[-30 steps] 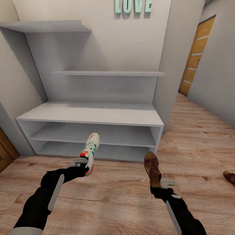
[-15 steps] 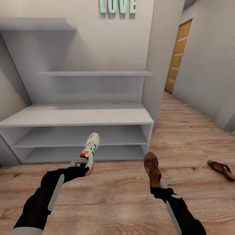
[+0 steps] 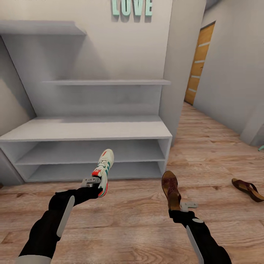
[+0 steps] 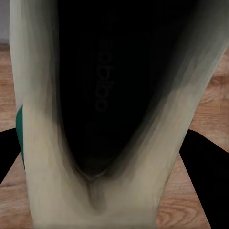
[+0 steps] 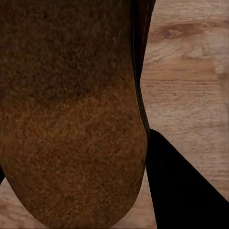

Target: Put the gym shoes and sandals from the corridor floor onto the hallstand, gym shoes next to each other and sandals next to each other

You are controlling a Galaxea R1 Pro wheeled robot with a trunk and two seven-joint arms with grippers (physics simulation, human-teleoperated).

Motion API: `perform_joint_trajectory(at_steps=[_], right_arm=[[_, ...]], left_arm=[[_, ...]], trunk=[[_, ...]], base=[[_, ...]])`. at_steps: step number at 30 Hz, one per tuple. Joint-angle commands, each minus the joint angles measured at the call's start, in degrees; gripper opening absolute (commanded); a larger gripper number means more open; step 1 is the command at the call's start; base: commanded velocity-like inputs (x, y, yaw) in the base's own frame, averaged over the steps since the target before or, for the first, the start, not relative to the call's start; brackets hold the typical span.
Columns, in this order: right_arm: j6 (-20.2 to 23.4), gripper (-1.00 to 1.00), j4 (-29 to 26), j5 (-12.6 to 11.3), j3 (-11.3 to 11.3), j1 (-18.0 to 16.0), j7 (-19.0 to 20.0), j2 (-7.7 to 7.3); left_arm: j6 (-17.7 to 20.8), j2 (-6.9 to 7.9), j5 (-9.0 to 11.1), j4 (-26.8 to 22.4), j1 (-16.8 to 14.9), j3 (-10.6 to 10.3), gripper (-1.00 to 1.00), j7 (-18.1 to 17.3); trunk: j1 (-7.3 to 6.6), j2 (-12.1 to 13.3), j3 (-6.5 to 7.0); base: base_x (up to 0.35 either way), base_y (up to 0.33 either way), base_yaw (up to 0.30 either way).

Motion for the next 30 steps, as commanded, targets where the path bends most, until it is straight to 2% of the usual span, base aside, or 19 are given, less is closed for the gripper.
perform_joint_trajectory(at_steps=[1,8,17,19,20,21,22,24,26,27,29,30], right_arm=[[0.35,-1.0,-0.09,-0.1,-0.01,-0.03,-0.19,0.02],[0.35,-1.0,-0.09,-0.07,0.01,-0.02,-0.19,0.03],[0.44,-1.0,-0.09,-0.59,-0.33,-0.03,-0.19,-0.15],[0.56,-1.0,-0.12,-0.66,-1.32,-0.02,-0.06,-0.44],[0.69,-1.0,-0.09,-0.67,-2.85,-0.03,-0.03,-0.86],[0.79,-1.0,-0.06,-0.68,-5.55,-0.03,0.01,-2.06],[0.86,-1.0,-0.04,-0.66,-9.22,0.0,0.03,-3.91],[0.92,-1.0,0.04,-0.66,-18.0,-0.01,0.11,-8.26],[0.95,-1.0,0.07,-0.53,-26.53,0.02,0.18,-12.72],[0.96,-1.0,0.09,-0.4,-30.12,0.03,0.22,-14.92],[0.94,-1.0,0.3,-0.26,-35.19,0.03,0.25,-18.68],[0.93,-1.0,0.36,-0.24,-35.99,0.03,0.25,-19.39]], left_arm=[[0.38,-0.01,0.49,-0.04,-0.03,0.06,-1.0,0.1],[0.38,-0.02,0.48,-0.04,-0.03,0.06,-1.0,0.1],[-0.12,-0.02,0.11,1.24,-0.03,0.11,-1.0,0.25],[-0.2,-0.02,0.03,2.67,-0.03,0.18,-1.0,0.33],[-0.22,0.0,-0.02,3.03,-0.03,0.2,-1.0,0.37],[-0.19,0.03,-0.06,3.25,-0.03,0.21,-1.0,0.44],[-0.18,0.04,-0.11,3.46,-0.03,0.21,-1.0,0.52],[-0.15,0.06,-0.43,4.54,-0.03,0.17,-1.0,1.13],[-0.15,0.04,-0.96,6.96,-0.03,0.13,-1.0,2.19],[-0.15,0.02,-1.14,8.26,-0.03,0.1,-1.0,2.66],[-0.15,0.0,-1.33,10.1,-0.03,0.05,-1.0,3.34],[-0.15,0.0,-1.36,10.38,-0.03,0.03,-1.0,3.45]], trunk=[[-0.01,-0.02,-0.05],[-0.01,-0.02,-0.05],[-0.01,-0.02,-0.05],[-0.01,-0.02,-0.05],[-0.01,-0.02,-0.05],[-0.01,-0.02,-0.05],[-0.01,-0.02,-0.05],[-0.01,-0.02,-0.05],[-0.01,-0.02,-0.05],[-0.01,-0.02,-0.05],[-0.01,-0.02,-0.05],[-0.01,-0.02,-0.05]], base=[[-0.008,0.0,0.038],[-0.002,0.0,0.203],[0.0,0.0,0.016],[0.0,0.0,0.0],[0.0,0.0,0.0],[0.0,0.0,0.0],[0.0,0.0,0.0],[0.0,0.0,0.0],[0.0,0.0,0.0],[0.0,0.0,0.0],[0.0,0.0,0.0],[0.0,0.0,0.0]])
